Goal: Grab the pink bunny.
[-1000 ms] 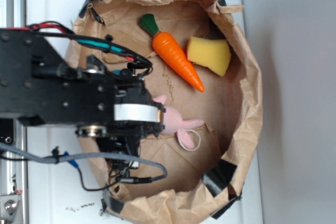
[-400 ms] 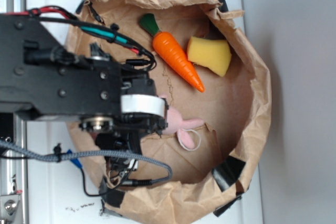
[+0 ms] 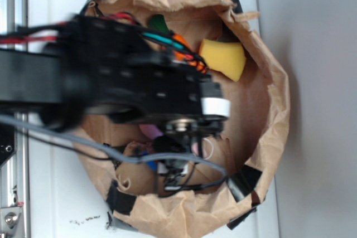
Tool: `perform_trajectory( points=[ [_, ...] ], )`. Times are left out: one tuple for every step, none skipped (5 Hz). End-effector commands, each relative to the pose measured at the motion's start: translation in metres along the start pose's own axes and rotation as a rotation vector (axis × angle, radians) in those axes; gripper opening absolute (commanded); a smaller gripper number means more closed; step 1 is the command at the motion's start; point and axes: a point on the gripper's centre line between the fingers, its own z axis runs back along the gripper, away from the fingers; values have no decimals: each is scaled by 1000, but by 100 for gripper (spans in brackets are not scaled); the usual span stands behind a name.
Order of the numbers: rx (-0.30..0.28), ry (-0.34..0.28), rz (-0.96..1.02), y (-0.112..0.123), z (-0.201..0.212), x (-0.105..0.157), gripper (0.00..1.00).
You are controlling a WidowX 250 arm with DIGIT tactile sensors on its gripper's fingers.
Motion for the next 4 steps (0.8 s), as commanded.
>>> perform_trajectory(
  points=[
    [59,-100,-30,12,-26,12,96],
    [79,-109,-27,13,-35,13,0],
    [38,-133,13,7,-8,21,0],
    [-20,-134,62,9,30,26,0]
  ],
)
